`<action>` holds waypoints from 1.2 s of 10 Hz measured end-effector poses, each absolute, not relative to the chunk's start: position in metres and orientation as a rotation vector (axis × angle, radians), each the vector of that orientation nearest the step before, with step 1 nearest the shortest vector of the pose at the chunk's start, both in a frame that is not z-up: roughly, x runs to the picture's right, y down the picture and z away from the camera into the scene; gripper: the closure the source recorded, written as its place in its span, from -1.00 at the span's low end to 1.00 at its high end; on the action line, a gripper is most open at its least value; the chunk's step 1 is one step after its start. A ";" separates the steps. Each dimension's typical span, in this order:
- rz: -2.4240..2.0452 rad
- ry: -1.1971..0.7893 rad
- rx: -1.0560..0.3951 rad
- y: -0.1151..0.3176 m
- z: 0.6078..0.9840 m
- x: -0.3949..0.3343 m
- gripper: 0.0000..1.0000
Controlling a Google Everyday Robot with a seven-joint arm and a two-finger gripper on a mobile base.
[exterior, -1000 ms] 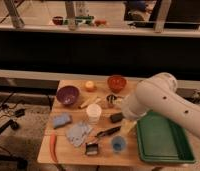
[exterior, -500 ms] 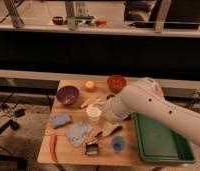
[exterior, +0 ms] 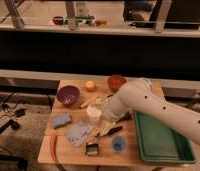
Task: Place towel in metal cup
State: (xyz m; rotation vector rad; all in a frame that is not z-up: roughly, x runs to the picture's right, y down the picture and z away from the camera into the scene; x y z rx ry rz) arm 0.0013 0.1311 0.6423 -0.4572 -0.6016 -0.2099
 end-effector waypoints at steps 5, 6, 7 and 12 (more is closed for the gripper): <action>-0.235 -0.560 -0.458 0.155 0.661 -0.035 -0.60; -0.256 -0.560 -0.459 0.156 0.667 -0.047 -0.60; -0.276 -0.560 -0.462 0.159 0.675 -0.056 -0.60; -0.342 -0.551 -0.481 0.170 0.719 -0.068 -0.60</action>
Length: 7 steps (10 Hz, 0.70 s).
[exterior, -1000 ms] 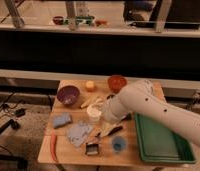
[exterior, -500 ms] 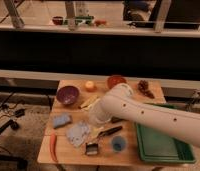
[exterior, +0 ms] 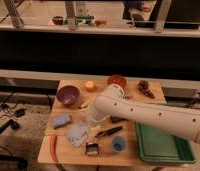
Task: Place towel in metal cup
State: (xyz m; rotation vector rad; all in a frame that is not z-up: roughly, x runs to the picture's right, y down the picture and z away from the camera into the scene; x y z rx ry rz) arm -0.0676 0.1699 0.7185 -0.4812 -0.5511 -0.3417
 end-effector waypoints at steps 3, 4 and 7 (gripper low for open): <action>-0.371 -0.546 -0.496 0.174 0.734 -0.074 -0.60; -0.371 -0.546 -0.497 0.174 0.734 -0.074 -0.60; -0.370 -0.540 -0.503 0.177 0.735 -0.075 -0.60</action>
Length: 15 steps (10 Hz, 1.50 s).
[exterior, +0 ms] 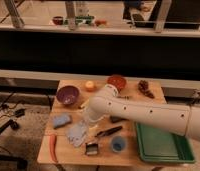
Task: Place towel in metal cup
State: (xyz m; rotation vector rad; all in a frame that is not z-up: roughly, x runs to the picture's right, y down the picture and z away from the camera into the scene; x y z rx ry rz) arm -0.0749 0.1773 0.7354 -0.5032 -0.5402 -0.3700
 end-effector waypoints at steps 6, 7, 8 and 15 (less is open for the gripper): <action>-0.417 -0.600 -0.504 0.191 0.750 -0.138 -0.60; -0.426 -0.604 -0.503 0.193 0.751 -0.142 -0.60; -0.444 -0.603 -0.506 0.197 0.755 -0.147 -0.60; -0.404 -0.563 -0.612 0.232 0.803 -0.125 -0.60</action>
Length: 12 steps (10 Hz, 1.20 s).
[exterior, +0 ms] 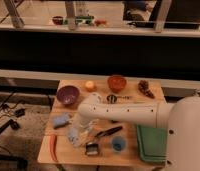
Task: Place towel in metal cup
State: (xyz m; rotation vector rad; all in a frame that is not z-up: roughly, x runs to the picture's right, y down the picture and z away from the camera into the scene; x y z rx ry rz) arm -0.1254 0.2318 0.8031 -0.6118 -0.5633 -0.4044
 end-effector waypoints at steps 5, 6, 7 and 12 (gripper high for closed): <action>-0.382 -0.570 -0.659 0.242 0.815 -0.121 -0.60; -0.381 -0.573 -0.665 0.243 0.816 -0.120 -0.60; -0.380 -0.579 -0.672 0.244 0.817 -0.120 -0.60; -0.381 -0.609 -0.698 0.249 0.821 -0.121 -0.52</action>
